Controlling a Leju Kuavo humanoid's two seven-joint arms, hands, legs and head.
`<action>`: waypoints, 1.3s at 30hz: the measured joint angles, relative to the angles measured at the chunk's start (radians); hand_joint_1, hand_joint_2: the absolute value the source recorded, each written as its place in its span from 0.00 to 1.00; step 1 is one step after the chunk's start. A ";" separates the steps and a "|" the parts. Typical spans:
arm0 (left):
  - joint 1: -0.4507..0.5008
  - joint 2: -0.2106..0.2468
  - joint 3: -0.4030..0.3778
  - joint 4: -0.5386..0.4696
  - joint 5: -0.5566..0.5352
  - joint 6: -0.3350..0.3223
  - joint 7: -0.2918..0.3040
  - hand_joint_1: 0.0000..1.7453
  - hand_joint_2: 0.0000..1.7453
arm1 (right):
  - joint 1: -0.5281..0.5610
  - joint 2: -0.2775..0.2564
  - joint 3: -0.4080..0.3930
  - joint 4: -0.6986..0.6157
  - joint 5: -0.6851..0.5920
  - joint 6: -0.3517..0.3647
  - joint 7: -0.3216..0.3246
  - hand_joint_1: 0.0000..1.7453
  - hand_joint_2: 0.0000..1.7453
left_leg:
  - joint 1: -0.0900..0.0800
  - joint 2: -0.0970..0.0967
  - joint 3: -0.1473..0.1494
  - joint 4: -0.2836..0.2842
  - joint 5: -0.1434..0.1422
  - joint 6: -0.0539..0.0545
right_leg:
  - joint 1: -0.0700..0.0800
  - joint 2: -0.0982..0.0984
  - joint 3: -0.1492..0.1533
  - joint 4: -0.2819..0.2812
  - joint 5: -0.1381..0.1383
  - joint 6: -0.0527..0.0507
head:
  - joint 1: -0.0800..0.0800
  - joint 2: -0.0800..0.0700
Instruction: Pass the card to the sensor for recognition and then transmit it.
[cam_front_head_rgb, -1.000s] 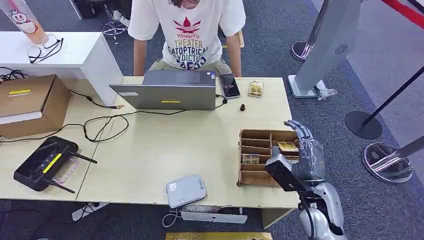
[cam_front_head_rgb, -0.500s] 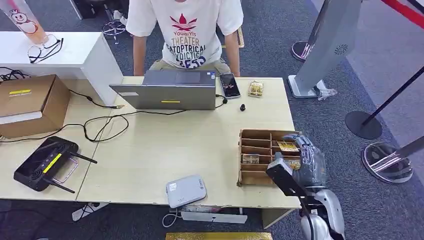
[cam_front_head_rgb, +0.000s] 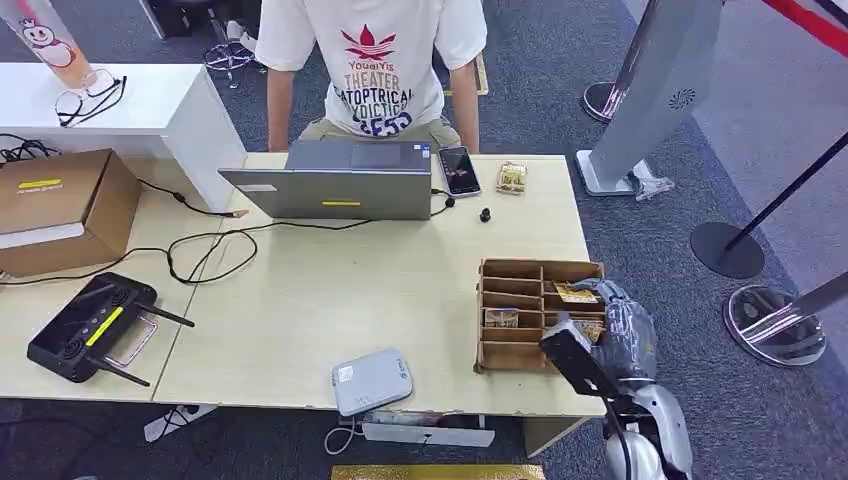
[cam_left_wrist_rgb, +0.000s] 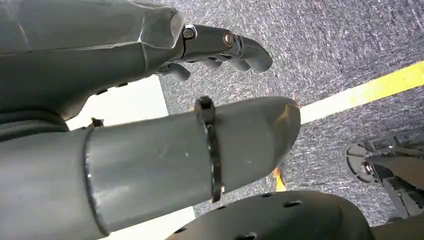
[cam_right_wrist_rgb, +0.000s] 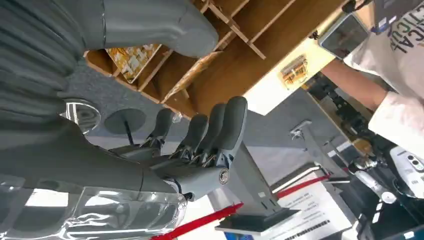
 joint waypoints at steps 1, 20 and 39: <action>0.001 0.001 0.000 0.000 -0.001 0.000 -0.001 0.00 0.00 | -0.001 0.000 -0.001 0.006 -0.001 0.000 -0.001 0.52 1.00 | 0.000 0.000 0.000 0.000 0.000 0.000 | 0.000 0.000 0.000 0.000 0.000 0.000 | 0.000 0.000; 0.000 0.008 0.000 0.000 0.003 -0.010 -0.001 0.00 0.00 | -0.046 -0.003 -0.001 0.107 -0.061 -0.003 -0.031 0.49 1.00 | 0.000 0.000 0.000 0.000 0.000 0.000 | 0.000 0.000 0.000 0.000 0.000 0.000 | 0.000 0.000; 0.000 0.014 0.000 0.000 0.004 -0.018 -0.010 0.00 0.00 | -0.067 -0.042 0.019 0.155 -0.109 -0.019 -0.056 0.54 1.00 | 0.000 0.000 0.000 0.000 0.000 0.000 | 0.000 0.000 0.000 0.000 0.000 0.000 | 0.000 0.000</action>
